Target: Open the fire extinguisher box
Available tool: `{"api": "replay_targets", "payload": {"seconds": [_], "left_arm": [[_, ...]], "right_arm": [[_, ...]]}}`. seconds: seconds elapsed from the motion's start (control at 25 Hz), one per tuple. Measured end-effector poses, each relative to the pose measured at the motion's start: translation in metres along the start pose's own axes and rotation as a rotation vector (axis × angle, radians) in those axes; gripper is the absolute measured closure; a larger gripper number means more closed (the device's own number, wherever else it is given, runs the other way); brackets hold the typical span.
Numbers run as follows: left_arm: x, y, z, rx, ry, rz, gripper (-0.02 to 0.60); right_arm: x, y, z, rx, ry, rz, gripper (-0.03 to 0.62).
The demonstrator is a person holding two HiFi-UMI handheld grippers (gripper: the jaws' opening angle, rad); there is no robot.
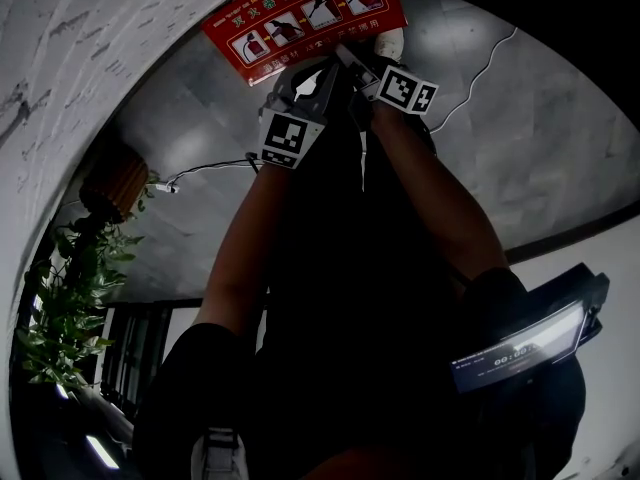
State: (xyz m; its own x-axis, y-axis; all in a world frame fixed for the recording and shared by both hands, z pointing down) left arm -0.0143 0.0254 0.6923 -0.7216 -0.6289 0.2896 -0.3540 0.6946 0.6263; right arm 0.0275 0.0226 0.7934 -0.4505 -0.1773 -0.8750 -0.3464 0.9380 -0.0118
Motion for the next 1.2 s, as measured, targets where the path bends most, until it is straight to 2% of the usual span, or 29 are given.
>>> {"api": "replay_targets", "payload": {"seconds": [0.08,0.32,0.64,0.88,1.0,1.2], "left_arm": [[0.001,0.001,-0.001,-0.004,-0.004,0.011,0.580],[-0.001,0.005,-0.004,-0.008,0.001,0.030,0.580],[-0.001,0.004,0.004,-0.013,-0.005,0.028,0.580],[-0.009,-0.015,0.028,-0.060,-0.005,0.025,0.580],[-0.008,-0.035,0.049,-0.103,-0.015,0.019,0.580],[0.001,-0.055,0.069,-0.162,-0.046,0.014,0.580]], "right_arm": [[-0.003,0.001,0.000,0.006,0.006,0.013,0.446],[-0.007,-0.005,-0.006,0.006,0.002,0.015,0.439],[0.006,-0.006,0.003,-0.010,-0.010,-0.003,0.477],[0.059,-0.012,0.028,-0.013,-0.084,0.085,0.487],[0.096,-0.027,0.034,-0.031,-0.095,0.156,0.487],[0.157,-0.056,0.028,-0.059,-0.194,0.257,0.505]]}}
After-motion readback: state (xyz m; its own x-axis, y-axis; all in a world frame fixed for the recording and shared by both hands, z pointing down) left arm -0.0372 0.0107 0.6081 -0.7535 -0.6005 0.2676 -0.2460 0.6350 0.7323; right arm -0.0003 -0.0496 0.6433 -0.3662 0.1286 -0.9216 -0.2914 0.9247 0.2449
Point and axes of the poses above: the fingertips, and each gripper's own axes: z backward along the fingers, x to its left, y out of its underside, the point moved 2 cm from there along z, backward along the fingers, and after that the axes turned 13 degrees about x, right-handed, at the moved point
